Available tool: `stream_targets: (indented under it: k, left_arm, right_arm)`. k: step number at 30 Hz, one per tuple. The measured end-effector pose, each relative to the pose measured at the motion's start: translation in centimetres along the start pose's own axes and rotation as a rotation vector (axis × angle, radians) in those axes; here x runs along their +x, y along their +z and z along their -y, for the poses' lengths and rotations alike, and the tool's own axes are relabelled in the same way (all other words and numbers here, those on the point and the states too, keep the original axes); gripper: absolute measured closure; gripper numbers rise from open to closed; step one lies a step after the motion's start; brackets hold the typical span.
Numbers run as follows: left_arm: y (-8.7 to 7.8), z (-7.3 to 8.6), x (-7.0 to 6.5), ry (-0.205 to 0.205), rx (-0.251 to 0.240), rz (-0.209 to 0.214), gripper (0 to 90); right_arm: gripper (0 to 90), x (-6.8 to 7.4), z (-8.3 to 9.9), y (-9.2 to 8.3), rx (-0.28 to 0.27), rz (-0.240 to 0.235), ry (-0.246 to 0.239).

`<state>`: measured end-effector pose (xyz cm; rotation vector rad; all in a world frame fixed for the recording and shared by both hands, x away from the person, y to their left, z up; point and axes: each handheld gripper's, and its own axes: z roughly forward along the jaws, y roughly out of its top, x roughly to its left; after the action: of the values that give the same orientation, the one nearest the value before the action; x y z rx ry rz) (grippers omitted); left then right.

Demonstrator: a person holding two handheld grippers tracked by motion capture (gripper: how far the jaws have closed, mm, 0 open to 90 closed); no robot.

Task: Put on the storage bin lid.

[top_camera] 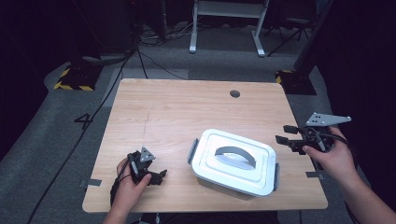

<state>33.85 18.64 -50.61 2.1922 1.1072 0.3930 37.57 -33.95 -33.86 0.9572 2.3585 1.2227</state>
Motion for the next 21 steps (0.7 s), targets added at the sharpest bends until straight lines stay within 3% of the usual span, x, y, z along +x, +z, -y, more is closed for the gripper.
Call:
stream_targets:
  k: [5,8,14,21]
  left_arm:
    - [0.0,0.0,0.0,0.000,-0.001,-0.001,0.2]
    - [0.0,0.0,0.0,-0.001,-0.002,-0.001,0.2]
    - [0.0,0.0,0.0,0.000,0.001,0.000,0.1]
    - [0.0,0.0,0.0,0.000,0.001,0.000,0.1]
  right_arm:
    - [40.5,-1.1,1.2,-0.3,0.015,0.044,0.016]
    - [39.7,-2.0,3.0,-0.2,0.041,0.109,0.029]
    - [37.8,-3.5,5.8,0.3,0.078,0.126,0.100]
    - [36.3,-4.5,8.7,0.9,0.115,0.140,0.140]
